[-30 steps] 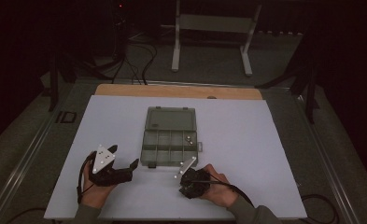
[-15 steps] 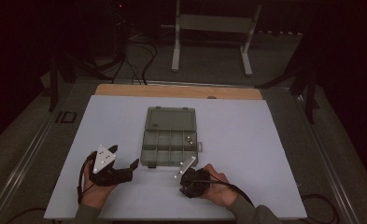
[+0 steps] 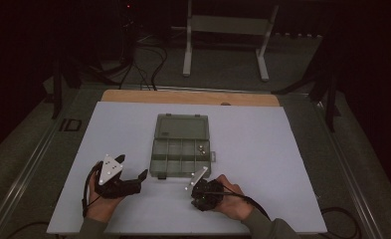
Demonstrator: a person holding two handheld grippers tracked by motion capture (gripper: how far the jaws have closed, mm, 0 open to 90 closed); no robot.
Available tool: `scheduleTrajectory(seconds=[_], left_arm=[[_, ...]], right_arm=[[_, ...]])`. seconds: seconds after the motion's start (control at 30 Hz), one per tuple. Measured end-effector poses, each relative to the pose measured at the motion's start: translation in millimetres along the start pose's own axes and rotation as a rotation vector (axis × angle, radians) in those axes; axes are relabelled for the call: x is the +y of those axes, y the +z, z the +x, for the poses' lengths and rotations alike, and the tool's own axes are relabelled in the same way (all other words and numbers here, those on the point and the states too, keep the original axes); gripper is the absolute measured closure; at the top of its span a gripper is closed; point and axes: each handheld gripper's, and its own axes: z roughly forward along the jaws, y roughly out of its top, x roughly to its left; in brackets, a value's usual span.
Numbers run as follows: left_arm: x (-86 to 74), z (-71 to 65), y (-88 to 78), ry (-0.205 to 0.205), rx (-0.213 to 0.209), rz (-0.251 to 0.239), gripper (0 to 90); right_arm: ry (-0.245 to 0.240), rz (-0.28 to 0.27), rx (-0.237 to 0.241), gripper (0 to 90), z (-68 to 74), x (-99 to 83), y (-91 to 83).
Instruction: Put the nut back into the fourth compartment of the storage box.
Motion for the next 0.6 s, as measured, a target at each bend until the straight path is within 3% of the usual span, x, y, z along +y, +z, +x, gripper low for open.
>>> scheduleTrajectory(seconds=[0.6], left_arm=[[-0.1,-0.4,0.4,0.001,0.000,0.000,10.6]], right_arm=[[0.001,-0.032,-0.014,69.9,-4.1,4.0,-13.5]])
